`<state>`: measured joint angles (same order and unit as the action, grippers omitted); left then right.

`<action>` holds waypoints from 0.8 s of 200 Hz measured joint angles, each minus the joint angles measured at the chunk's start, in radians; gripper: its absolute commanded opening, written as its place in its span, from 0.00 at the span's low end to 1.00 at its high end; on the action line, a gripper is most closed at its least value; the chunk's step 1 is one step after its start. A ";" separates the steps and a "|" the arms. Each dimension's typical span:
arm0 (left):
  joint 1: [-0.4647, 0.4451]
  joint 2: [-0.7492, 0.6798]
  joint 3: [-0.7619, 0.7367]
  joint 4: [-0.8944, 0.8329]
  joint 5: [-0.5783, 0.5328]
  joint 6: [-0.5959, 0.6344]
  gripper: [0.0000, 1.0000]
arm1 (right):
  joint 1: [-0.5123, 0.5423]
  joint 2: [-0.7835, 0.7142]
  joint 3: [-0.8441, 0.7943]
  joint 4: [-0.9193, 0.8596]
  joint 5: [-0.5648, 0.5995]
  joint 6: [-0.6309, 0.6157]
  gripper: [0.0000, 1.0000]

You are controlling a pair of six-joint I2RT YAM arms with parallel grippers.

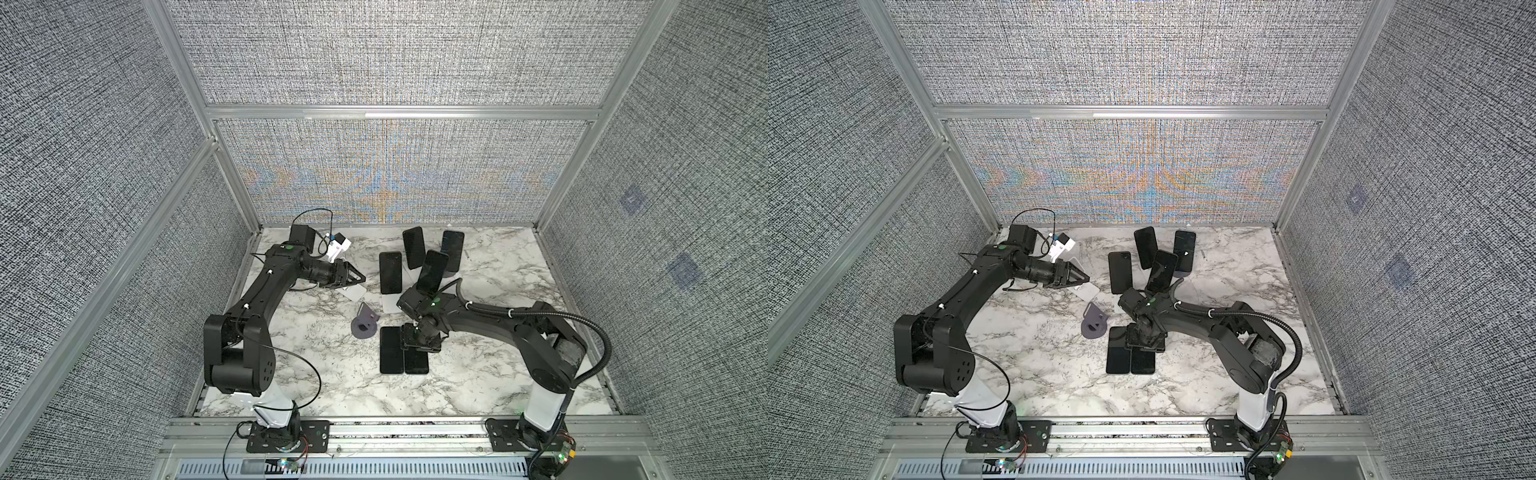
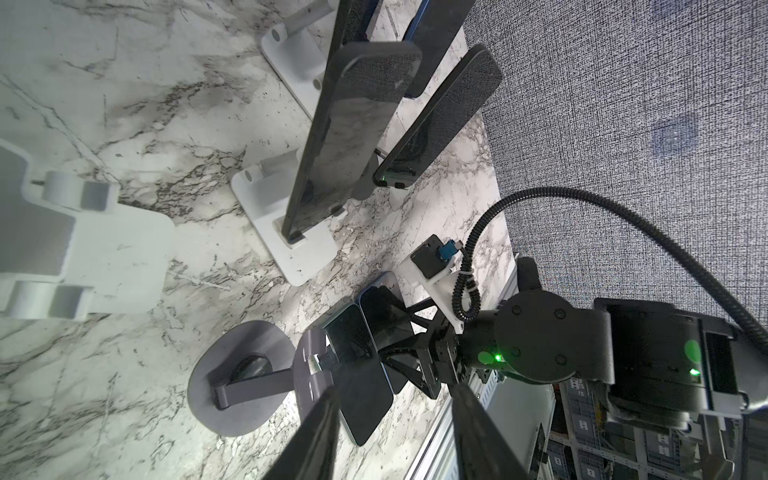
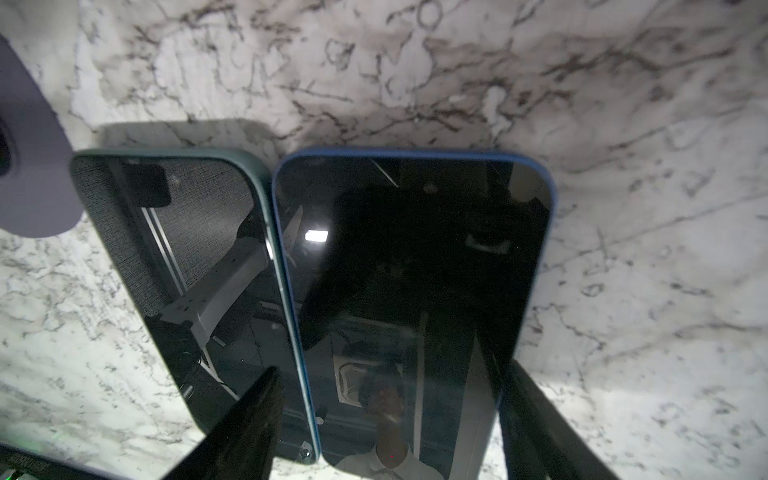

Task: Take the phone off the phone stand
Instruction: 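Open the right gripper and raise it away from the flat phones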

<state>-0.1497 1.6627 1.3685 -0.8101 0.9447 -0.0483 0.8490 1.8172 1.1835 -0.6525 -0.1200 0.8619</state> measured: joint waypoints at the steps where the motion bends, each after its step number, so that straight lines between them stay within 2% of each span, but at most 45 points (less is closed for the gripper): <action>1: 0.000 0.000 0.000 0.000 0.000 0.000 0.49 | 0.000 -0.001 0.000 0.000 0.000 -0.001 0.71; 56: 0.000 0.000 -0.011 0.017 -0.002 -0.001 0.52 | -0.013 -0.156 0.001 -0.068 0.012 -0.066 0.71; 92: -0.008 -0.019 -0.045 0.084 -0.011 -0.002 0.50 | -0.100 -0.314 -0.041 -0.113 0.031 -0.163 0.71; 118: -0.011 0.018 -0.036 0.156 -0.038 -0.010 0.50 | -0.214 -0.459 -0.112 -0.076 -0.047 -0.220 0.71; 160: -0.031 0.094 0.054 0.245 -0.075 -0.007 0.55 | -0.329 -0.634 -0.142 -0.056 -0.185 -0.354 0.72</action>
<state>-0.1810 1.7565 1.4227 -0.5652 0.8700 -0.0551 0.5201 1.1835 1.0416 -0.7082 -0.3050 0.5083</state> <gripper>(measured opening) 0.549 0.719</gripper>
